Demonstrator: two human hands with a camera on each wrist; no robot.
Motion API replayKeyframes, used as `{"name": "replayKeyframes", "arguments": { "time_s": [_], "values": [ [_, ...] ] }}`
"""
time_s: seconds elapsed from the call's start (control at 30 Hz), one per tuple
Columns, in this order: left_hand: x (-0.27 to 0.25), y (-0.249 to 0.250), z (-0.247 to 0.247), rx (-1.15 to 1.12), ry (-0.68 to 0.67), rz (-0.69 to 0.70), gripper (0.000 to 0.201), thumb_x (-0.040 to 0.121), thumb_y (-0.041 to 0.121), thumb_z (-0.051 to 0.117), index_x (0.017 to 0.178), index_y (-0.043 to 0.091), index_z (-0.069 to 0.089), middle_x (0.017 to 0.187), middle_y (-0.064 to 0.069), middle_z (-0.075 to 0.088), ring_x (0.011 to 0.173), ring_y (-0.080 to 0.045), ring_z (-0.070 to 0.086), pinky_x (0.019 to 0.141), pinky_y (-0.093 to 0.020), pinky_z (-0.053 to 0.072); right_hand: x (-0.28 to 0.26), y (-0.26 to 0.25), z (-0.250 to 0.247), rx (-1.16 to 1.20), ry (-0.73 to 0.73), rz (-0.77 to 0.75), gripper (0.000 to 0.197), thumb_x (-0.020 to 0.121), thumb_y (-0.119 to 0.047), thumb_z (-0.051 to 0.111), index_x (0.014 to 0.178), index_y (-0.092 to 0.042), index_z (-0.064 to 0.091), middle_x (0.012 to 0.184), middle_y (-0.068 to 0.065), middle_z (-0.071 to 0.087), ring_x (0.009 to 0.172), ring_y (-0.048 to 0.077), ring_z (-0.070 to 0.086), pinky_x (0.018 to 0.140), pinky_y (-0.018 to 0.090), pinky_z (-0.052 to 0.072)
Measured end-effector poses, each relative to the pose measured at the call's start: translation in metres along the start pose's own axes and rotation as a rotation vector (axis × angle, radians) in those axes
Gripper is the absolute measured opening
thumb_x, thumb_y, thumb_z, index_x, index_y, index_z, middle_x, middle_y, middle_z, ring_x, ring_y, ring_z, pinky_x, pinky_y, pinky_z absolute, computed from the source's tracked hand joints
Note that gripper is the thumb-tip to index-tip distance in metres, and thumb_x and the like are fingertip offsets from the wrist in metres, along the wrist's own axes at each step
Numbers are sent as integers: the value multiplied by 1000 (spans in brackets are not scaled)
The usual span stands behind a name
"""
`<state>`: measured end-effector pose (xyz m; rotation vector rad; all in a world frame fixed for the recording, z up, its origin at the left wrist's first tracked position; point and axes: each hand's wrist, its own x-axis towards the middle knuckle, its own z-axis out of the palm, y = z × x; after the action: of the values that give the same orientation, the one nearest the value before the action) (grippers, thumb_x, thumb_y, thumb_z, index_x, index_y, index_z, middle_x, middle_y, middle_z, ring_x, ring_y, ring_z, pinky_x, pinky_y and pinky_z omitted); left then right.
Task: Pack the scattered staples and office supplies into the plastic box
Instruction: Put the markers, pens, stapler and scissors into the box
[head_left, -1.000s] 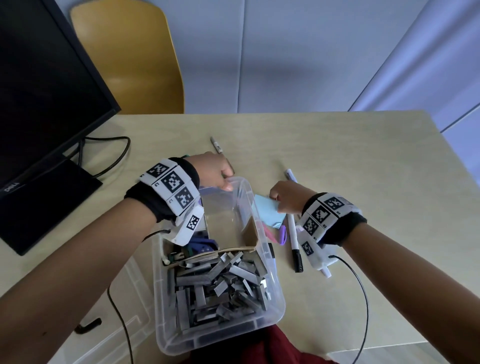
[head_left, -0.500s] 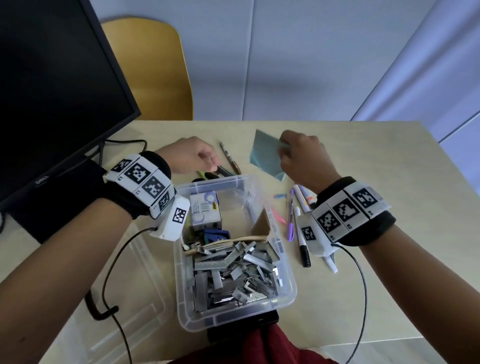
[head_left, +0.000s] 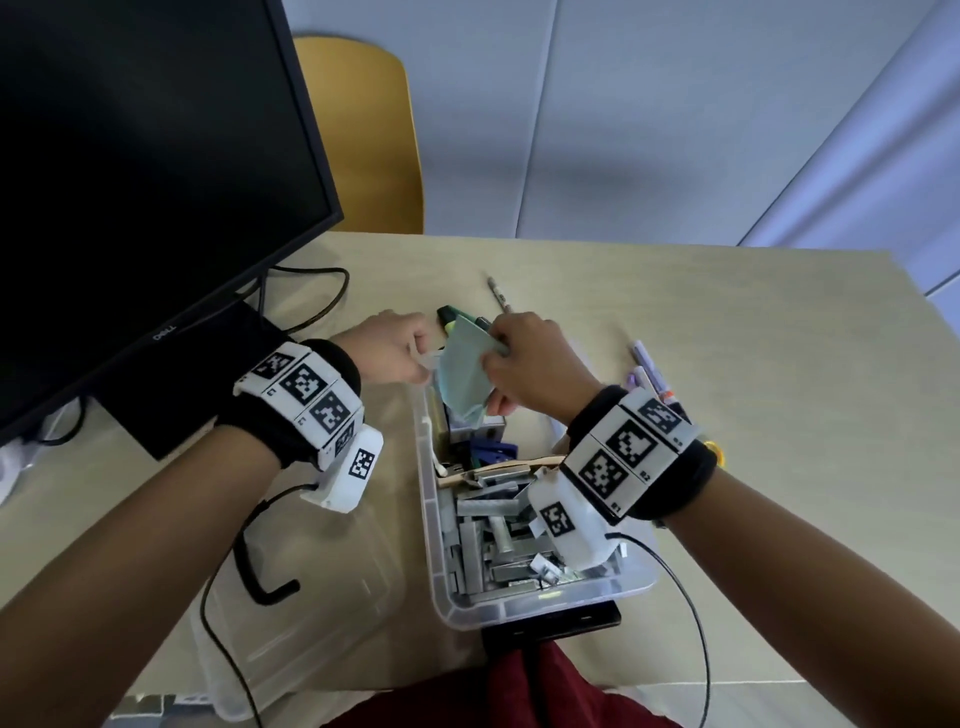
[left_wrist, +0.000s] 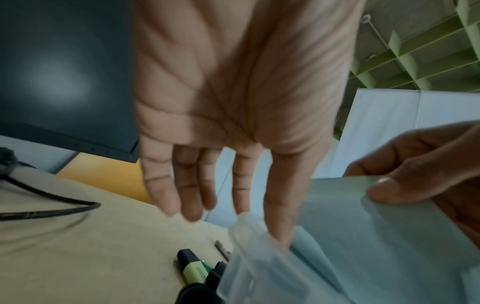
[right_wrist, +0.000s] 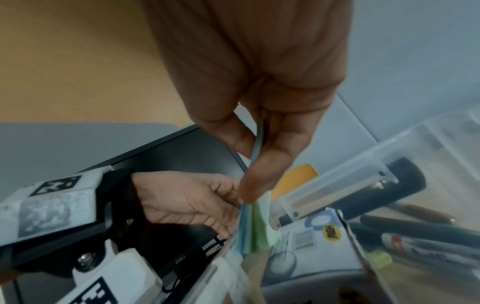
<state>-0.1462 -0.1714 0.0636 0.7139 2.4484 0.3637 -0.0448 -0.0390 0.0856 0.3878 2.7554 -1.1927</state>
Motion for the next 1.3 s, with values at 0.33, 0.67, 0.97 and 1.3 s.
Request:
{"name": "replayKeyframes", "arguments": {
  "time_s": [0.33,0.67,0.97,1.3],
  "values": [
    [6,4,1,-168,23,91,21,83,9,59,98,22,53,107,-2,41,97,-18,46,81,-24,35,-4,5,25,18,-64,68,11,85,-1,38,82,-1,49,61,13,60,44,21,63,47,32,56],
    [14,3,9,-455,-144,-104,14,90,-6,46,90,8,46,72,-15,56,36,-9,58,40,-18,50,3,-4,19,92,-221,166,17,82,7,37,80,7,54,50,13,56,33,13,52,35,19,43],
    [15,1,1,-507,-254,-85,19,94,-5,41,109,-4,53,88,-24,55,42,-11,62,47,-19,54,19,-14,21,-116,-383,181,25,82,3,40,59,-1,45,26,-2,45,24,8,42,42,23,41],
    [12,0,-1,-534,-251,-109,19,97,-4,37,106,1,53,78,-14,56,43,-8,61,53,-18,54,26,-23,40,-292,-363,125,22,91,-9,43,70,-5,43,60,4,43,45,10,46,43,19,35]
  ]
}}
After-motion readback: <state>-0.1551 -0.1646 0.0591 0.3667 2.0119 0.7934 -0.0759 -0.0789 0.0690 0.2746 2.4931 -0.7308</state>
